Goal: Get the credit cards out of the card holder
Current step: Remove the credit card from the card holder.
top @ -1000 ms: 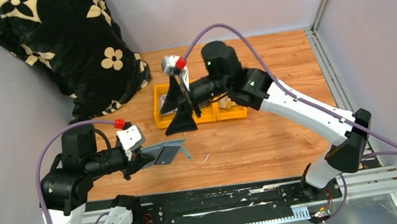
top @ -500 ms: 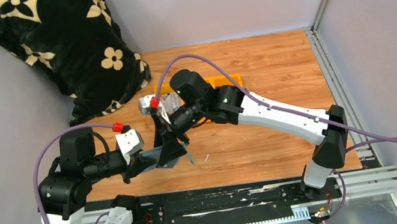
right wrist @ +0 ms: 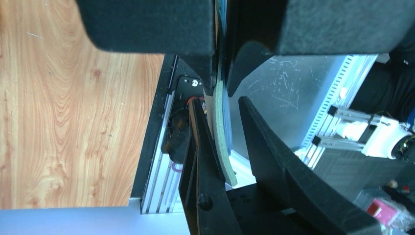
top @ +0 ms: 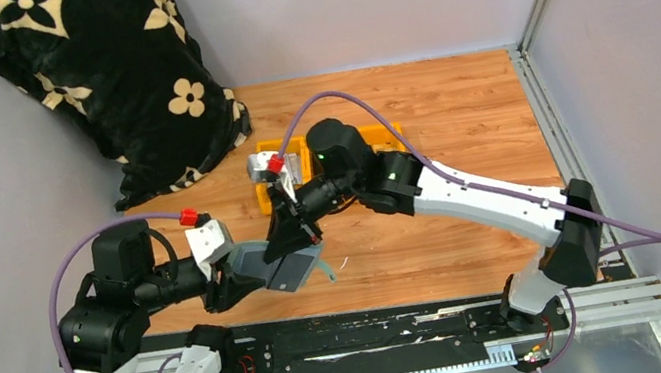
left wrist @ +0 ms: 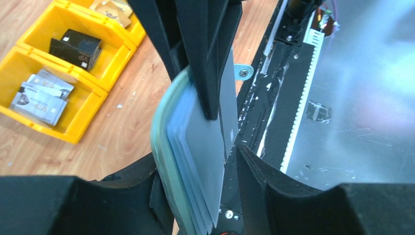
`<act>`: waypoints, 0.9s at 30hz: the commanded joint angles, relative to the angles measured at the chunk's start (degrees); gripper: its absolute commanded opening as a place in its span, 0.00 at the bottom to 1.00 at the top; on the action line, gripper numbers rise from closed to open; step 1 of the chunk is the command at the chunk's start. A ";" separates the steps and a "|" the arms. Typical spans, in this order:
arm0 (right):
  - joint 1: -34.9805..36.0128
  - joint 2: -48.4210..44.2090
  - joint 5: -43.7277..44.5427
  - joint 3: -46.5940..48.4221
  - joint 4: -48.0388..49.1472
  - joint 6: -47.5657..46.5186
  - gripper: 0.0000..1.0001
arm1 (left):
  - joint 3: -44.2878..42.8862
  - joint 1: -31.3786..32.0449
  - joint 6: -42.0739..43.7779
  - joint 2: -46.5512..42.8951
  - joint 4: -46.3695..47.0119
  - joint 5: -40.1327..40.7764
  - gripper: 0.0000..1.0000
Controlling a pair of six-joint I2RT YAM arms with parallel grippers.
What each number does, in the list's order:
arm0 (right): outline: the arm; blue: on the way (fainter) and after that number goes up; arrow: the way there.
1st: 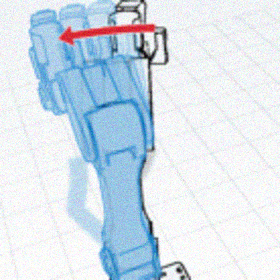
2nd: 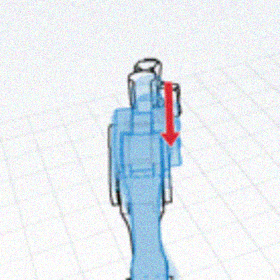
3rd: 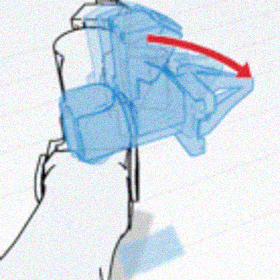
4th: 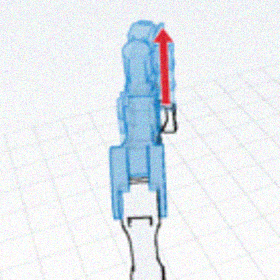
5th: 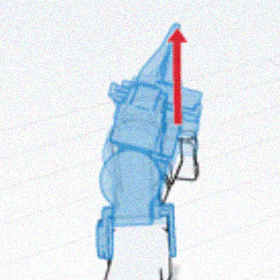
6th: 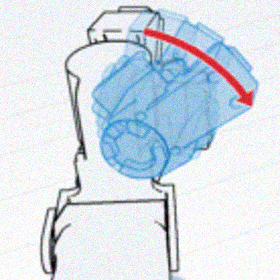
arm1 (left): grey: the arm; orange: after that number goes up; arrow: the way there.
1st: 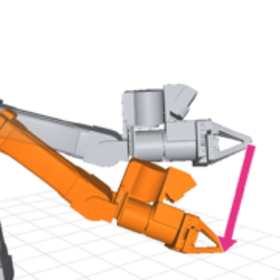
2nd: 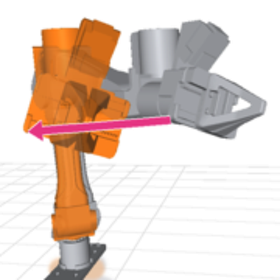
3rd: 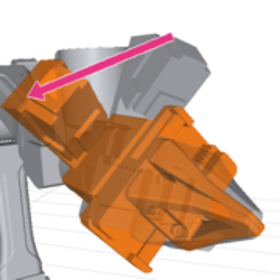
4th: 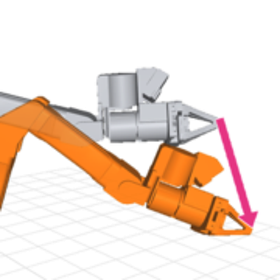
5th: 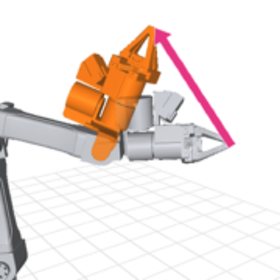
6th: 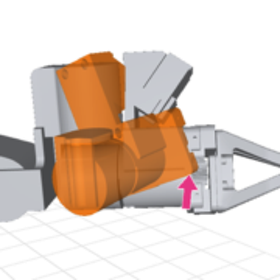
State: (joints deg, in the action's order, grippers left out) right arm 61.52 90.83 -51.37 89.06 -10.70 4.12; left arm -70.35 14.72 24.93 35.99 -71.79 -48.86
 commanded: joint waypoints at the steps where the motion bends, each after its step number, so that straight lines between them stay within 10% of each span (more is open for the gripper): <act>1: -2.53 -7.69 2.88 -7.84 17.24 8.34 0.00 | -1.71 0.13 -3.46 -0.56 0.42 -4.75 0.47; 8: -3.07 -15.71 7.20 -22.22 38.12 18.02 0.00 | -4.73 0.13 -4.75 0.75 0.41 -7.22 0.32; 13: -3.07 -15.73 7.69 -24.38 40.58 20.70 0.08 | -6.40 0.06 -5.46 2.90 0.39 -6.15 0.04; 18: -2.75 -12.21 4.40 -15.16 21.36 12.09 0.53 | -5.52 0.09 -4.19 3.16 0.46 -0.72 0.00; 27: -0.38 -1.97 4.40 8.23 -16.73 -13.00 0.60 | -5.96 0.13 -1.73 3.70 0.50 1.28 0.00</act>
State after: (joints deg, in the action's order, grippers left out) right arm 59.53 85.62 -47.03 90.61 -8.23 4.08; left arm -75.55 14.72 21.47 39.16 -72.18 -48.14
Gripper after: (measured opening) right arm 0.611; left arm 0.064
